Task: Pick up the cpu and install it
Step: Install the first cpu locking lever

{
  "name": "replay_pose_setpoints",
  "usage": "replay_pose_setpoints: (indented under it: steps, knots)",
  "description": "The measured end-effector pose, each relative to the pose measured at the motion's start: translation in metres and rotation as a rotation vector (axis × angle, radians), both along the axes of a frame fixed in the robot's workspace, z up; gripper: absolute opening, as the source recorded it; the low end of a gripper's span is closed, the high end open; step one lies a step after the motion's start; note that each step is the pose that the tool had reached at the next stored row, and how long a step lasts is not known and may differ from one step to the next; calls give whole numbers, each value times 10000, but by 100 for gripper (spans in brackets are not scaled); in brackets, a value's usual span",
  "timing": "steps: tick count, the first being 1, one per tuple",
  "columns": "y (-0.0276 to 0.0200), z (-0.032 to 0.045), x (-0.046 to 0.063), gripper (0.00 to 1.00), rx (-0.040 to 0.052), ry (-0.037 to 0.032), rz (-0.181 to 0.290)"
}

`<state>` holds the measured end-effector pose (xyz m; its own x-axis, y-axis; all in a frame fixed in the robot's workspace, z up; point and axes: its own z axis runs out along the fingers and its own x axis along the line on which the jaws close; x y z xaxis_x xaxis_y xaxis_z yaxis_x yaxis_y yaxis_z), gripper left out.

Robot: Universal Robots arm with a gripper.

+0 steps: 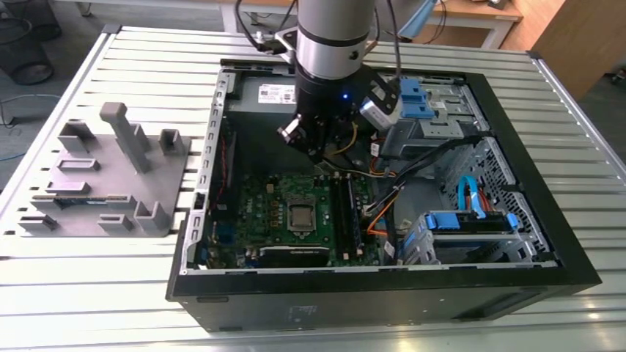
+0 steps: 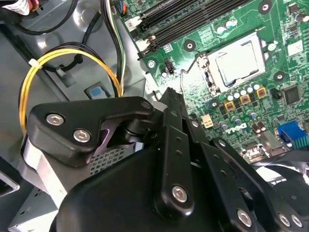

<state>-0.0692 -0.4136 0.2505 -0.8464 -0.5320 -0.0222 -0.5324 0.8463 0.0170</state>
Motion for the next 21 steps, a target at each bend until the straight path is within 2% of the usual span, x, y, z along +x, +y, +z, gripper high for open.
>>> replay_pose_setpoints:
  steps: [3, 6, 13, 17, 21]
  knots:
    - [2, -11, 25, 11, 78, -4, 1]
    - [-11, -18, 37, 11, 94, -2, 0]
    - [-170, -21, 40, 11, 114, 2, 0]
    - [-208, -22, 43, 11, 116, 1, 0]
    - [-296, -26, 48, 11, 125, 0, 0]
